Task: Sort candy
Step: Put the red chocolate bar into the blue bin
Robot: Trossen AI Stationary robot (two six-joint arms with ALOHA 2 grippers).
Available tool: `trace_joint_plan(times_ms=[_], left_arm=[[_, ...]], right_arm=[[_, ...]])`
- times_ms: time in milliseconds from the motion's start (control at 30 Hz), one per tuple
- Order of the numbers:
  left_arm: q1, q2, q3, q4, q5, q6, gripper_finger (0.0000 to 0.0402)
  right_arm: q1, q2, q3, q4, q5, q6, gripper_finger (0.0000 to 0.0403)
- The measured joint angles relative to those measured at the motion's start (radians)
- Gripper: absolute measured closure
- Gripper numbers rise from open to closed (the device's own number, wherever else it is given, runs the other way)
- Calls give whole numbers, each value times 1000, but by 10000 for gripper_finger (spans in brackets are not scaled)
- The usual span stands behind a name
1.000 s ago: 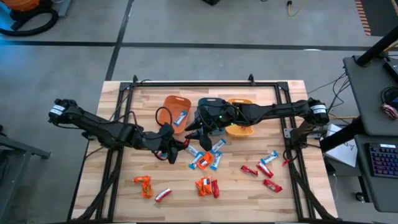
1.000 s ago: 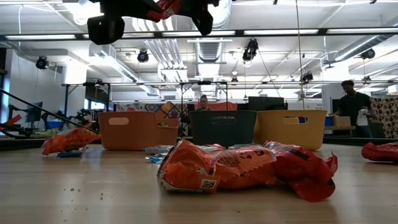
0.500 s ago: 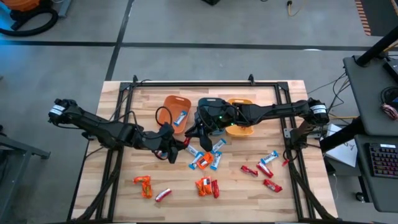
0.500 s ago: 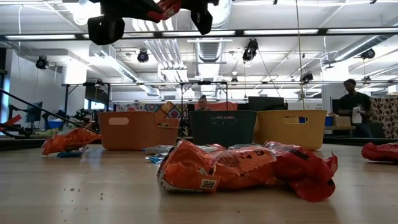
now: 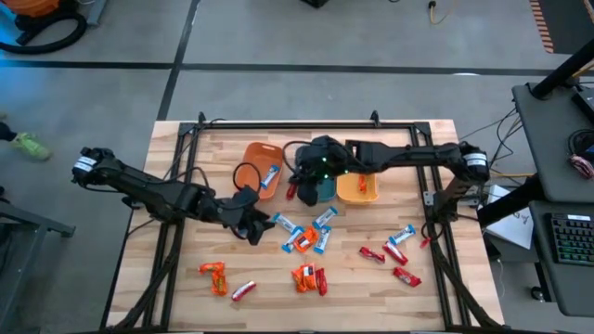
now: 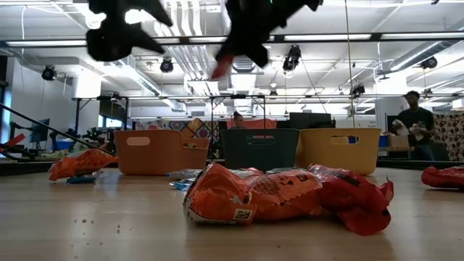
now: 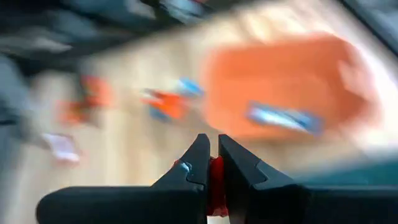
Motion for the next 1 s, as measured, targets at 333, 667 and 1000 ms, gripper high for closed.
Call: trace_joint_plan(times_ms=[333, 667, 1000], left_arm=[[0, 0, 0, -354, 128, -128, 227], [1, 1, 0, -462, 148, -171, 231], [1, 34, 0, -569, 142, -184, 214]], right_arm=[[-161, 88, -1, -299, 197, 102, 386], [-175, 163, -1, -279, 126, 185, 383], [-175, 163, -1, -277, 95, 195, 381]])
